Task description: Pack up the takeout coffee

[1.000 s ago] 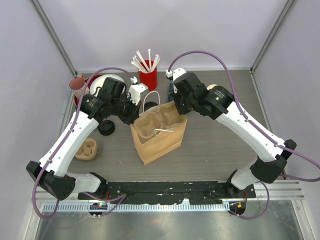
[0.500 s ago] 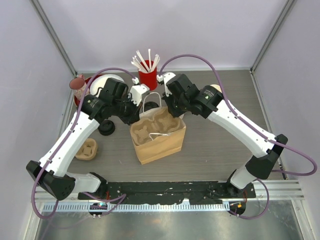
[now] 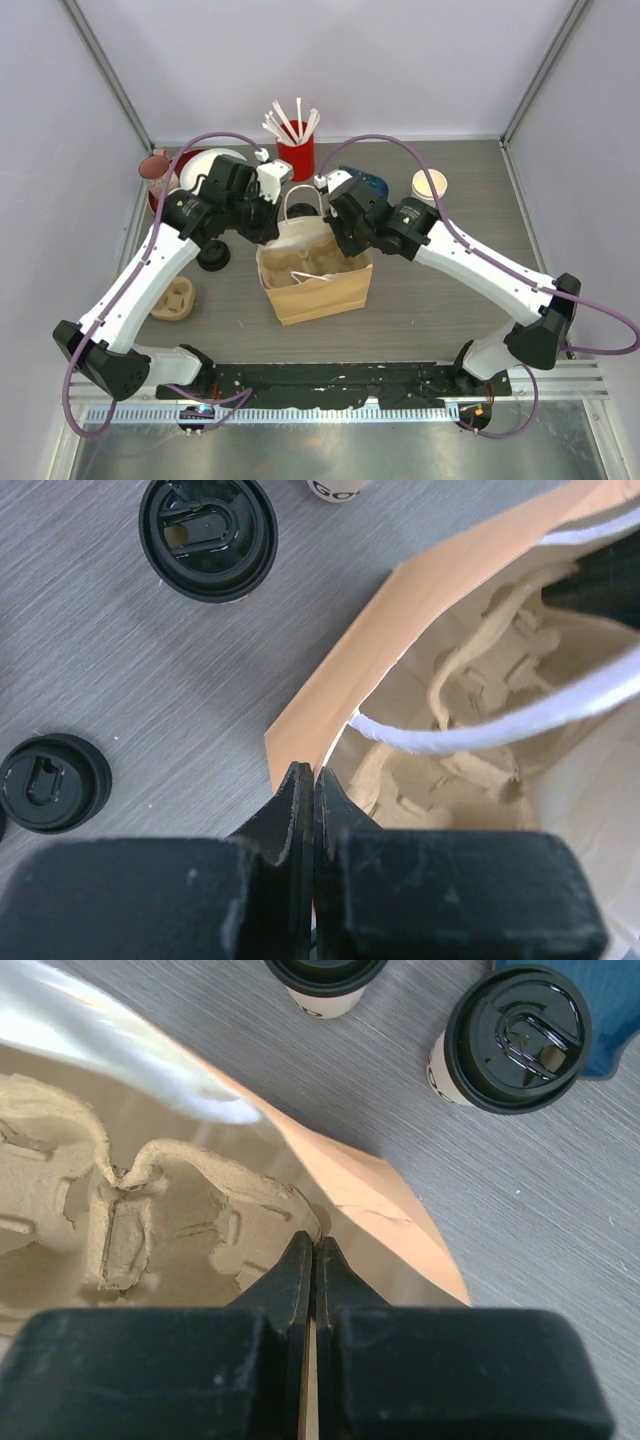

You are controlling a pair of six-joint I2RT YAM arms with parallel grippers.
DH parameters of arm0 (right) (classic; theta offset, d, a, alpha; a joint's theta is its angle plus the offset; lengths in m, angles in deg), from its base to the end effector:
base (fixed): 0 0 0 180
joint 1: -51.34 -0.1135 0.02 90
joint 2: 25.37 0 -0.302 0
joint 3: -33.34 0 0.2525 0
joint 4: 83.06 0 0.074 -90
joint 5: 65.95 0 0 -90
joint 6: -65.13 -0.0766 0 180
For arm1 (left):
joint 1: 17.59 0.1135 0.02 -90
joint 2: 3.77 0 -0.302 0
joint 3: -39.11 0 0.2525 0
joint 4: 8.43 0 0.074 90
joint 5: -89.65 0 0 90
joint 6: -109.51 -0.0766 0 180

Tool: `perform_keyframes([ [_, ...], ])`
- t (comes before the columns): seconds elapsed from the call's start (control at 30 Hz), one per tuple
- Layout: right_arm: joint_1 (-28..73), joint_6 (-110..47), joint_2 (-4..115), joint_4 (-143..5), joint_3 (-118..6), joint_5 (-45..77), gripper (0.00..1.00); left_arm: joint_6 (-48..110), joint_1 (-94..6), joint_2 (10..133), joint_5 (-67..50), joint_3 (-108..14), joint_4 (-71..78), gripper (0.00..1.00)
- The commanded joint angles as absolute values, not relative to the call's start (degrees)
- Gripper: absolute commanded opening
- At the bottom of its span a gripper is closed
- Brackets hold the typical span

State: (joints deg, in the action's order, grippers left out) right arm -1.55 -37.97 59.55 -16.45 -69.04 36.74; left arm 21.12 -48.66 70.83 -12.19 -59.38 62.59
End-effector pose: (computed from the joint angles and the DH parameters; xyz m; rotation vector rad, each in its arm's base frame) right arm 0.2134 0.2541 0.3776 -0.7280 2.3056 0.2646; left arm 0.2249 -0.1538 0.3977 0.7139 2.3263 -0.5105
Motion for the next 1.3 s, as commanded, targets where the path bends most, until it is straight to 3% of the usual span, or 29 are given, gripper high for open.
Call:
perform_keyframes([
  [0.0,-3.42,-39.89,59.96,-19.84,-69.18,39.16,0.01,28.20,-48.70,70.58,-8.81,-58.83,56.82,0.00],
  [0.73,-5.08,-31.65,54.52,-24.84,-54.50,38.72,0.01,41.04,-42.11,71.81,-1.93,-52.77,51.98,0.00],
  [1.0,-2.99,-28.73,56.89,-24.14,-56.08,29.95,0.01,32.36,-45.53,72.43,-21.09,-55.14,56.19,0.00],
  [1.03,-2.54,-28.47,57.07,-24.23,-56.34,29.16,0.01,30.95,-46.14,72.34,-20.83,-55.14,56.72,0.11],
  [1.13,-1.66,-27.07,57.16,-24.40,-56.95,28.27,0.01,25.24,-47.12,71.64,-21.09,-56.10,57.34,0.65],
  [1.27,-1.31,-25.75,57.59,-24.05,-57.75,27.39,0.01,19.78,-48.43,71.72,-24.78,-58.30,56.38,0.76],
])
